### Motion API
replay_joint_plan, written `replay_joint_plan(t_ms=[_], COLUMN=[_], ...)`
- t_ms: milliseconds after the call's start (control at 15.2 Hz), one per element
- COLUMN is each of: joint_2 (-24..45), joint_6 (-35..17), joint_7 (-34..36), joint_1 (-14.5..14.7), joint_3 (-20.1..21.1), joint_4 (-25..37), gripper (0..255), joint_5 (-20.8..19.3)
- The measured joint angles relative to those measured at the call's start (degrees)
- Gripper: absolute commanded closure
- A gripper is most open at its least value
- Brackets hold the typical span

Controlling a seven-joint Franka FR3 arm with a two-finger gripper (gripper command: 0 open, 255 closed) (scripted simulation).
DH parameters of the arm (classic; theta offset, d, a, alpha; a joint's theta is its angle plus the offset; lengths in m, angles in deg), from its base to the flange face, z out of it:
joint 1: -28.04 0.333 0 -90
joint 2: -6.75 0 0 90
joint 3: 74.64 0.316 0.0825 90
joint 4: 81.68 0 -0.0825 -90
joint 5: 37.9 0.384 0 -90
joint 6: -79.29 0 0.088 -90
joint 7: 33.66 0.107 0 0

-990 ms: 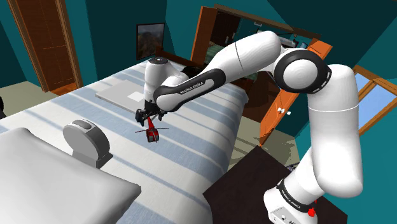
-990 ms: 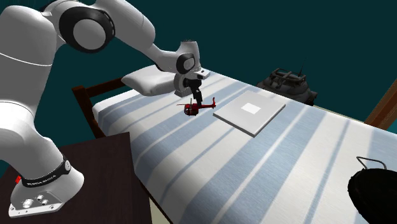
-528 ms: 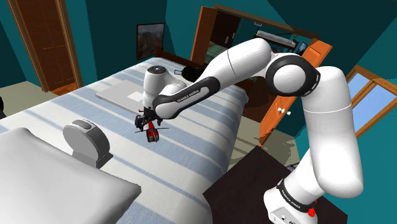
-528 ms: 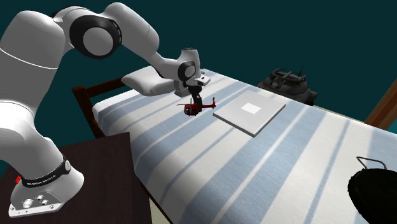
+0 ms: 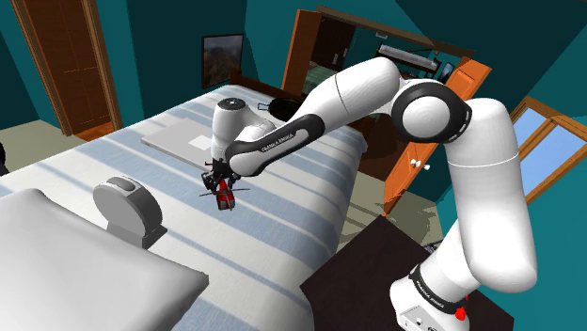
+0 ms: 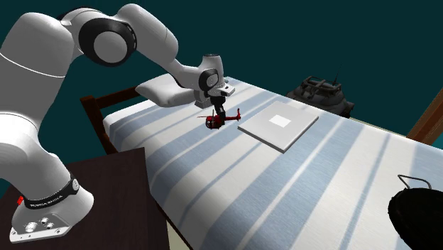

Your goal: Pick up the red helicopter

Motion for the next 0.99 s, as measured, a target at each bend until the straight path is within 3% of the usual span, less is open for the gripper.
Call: replay_joint_plan(t_ms=[990], joint_2=[-5.5], joint_6=[5.3], joint_7=[-1.4], joint_1=[-0.8], joint_3=[1.3], joint_4=[-0.2], gripper=[255], joint_5=[1.6])
